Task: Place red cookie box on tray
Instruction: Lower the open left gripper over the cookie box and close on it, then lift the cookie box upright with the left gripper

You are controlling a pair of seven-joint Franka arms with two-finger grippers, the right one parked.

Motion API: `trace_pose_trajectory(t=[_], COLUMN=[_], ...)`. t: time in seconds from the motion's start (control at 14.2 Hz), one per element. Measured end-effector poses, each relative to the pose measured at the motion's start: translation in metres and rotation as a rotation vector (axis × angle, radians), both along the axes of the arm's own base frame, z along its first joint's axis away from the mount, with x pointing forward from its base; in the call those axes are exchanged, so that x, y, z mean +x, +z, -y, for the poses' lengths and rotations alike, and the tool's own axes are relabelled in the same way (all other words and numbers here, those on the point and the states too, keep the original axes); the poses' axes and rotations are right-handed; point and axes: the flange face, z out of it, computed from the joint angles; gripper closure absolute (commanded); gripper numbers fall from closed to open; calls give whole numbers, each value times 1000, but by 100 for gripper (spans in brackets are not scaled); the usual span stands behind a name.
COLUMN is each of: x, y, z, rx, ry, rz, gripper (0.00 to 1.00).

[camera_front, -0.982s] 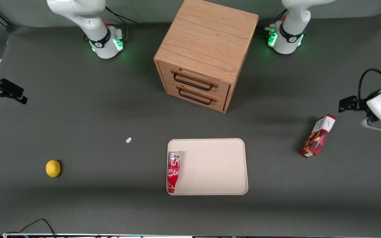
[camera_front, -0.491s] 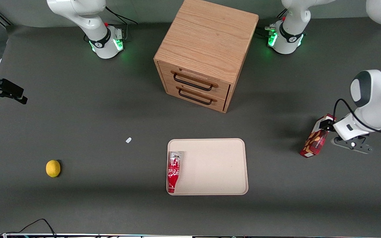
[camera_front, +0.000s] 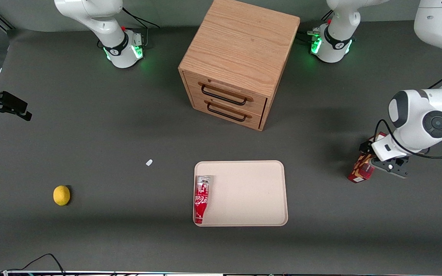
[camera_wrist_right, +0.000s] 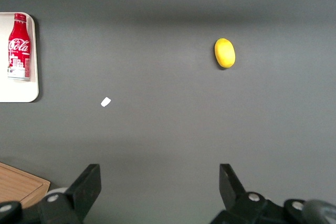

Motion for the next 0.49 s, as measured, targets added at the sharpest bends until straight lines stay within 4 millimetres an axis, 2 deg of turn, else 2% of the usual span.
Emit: trace_pose_trajectory(t=[0.07, 0.14, 0.28, 0.42, 0.49], x=[-1, -2, -4, -4, -4], y=[-6, -10, -14, -14, -14], z=[0, 1, 1, 1, 1], rx=[-2, -3, -4, -4, -4], ry=[-8, -12, -15, -15, -16], rz=[-7, -10, -16, -16, -17], gripper=[0, 7, 56, 96, 100])
